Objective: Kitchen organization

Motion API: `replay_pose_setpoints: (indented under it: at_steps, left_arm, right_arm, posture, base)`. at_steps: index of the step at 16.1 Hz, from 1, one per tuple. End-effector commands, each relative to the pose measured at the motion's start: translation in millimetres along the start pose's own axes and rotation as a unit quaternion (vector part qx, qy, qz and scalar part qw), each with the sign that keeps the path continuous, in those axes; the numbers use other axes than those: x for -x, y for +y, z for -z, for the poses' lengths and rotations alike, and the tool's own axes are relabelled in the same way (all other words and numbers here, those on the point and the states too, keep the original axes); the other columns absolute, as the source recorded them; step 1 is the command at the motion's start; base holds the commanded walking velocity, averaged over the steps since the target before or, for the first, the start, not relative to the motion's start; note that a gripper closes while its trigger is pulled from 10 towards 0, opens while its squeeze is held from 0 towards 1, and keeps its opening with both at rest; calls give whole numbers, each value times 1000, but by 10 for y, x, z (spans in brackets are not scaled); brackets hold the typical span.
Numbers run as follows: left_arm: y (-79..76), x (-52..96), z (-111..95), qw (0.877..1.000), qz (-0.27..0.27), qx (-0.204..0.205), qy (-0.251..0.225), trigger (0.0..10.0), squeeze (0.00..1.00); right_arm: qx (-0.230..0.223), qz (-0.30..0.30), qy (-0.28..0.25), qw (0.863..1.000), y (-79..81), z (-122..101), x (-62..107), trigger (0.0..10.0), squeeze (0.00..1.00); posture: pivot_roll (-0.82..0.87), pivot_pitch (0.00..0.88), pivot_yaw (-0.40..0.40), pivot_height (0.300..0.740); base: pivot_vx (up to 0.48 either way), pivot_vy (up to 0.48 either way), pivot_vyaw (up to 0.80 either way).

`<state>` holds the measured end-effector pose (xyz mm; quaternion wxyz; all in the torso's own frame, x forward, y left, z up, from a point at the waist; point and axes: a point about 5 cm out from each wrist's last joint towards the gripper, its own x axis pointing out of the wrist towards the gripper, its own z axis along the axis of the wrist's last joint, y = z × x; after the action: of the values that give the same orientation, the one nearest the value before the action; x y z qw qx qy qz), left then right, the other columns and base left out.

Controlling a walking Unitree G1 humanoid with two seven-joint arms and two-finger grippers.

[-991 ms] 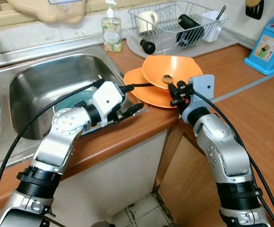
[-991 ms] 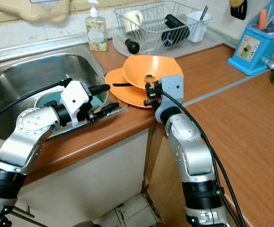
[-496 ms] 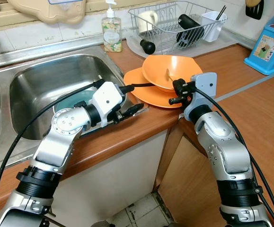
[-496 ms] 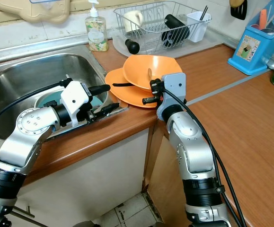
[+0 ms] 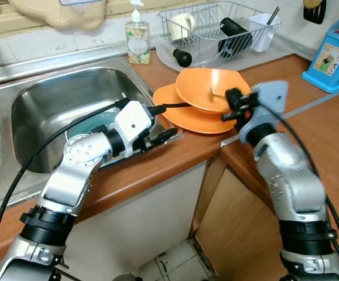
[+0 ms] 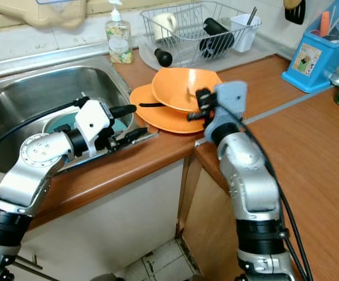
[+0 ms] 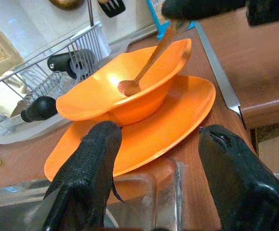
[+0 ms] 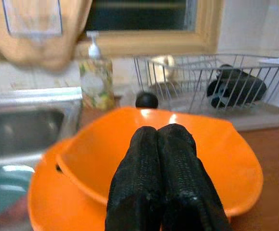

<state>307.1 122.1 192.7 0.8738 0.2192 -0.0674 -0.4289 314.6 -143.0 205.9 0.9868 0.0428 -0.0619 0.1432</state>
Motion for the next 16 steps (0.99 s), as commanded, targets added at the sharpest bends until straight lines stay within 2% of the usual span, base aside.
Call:
replay_pose_setpoints:
  at_steps: [1, 5, 6, 9, 10, 11, 12, 15, 16]
  left_arm:
    - [-15, 5, -16, 1000, 4, -5, 3, 10000, 0]
    - [-15, 2, -18, 1000, 4, -5, 1, 10000, 0]
    - [-17, -2, -22, 1000, 4, -5, 0, 10000, 0]
    - [-20, -4, -24, 1000, 4, -5, 0, 10000, 0]
    - [-23, -2, -21, 1000, 4, -5, 1, 10000, 0]
    - [-27, -1, -17, 1000, 4, -4, 1, 10000, 0]
    - [-28, -1, -16, 1000, 5, -4, 1, 10000, 0]
    - [-50, -10, 1, 1000, 9, 0, 3, 10000, 0]
    - [-53, -12, 2, 1000, 9, 1, 3, 10000, 0]
  right_arm:
    - [-21, -8, -20, 1000, -26, -113, 4, 0, 0]
    - [-70, -25, -35, 997, -120, -170, 75, 0, 0]
    - [-104, -29, -48, 993, -183, -222, 107, 0, 0]
    - [-115, -35, -44, 992, -249, -246, 143, 0, 0]
    - [-93, -35, -33, 995, -264, -230, 164, 10000, 0]
    - [-78, -36, -29, 996, -273, -224, 181, 10000, 278]
    - [-59, -37, -26, 997, -273, -222, 190, 10000, 1000]
    - [9, -55, -6, 998, -152, -140, 217, 10000, 1000]
    - [14, -56, -5, 998, -134, -129, 218, 10000, 1000]
  posture:
    - [-109, 0, 15, 740]
    - [-109, 0, 15, 740]
    - [-114, 0, 18, 740]
    - [-114, 0, 18, 740]
    - [-114, 0, 18, 740]
    - [-114, 0, 18, 740]
    - [-119, 0, 17, 740]
    - [-121, 0, 18, 740]
    - [-121, 0, 18, 740]
  base:
    - [0, 0, 0]
    - [0, 0, 0]
    - [0, 0, 0]
    - [0, 0, 0]
    - [0, 0, 0]
    - [0, 0, 0]
    - [0, 0, 0]
    - [0, 0, 0]
    - [0, 0, 0]
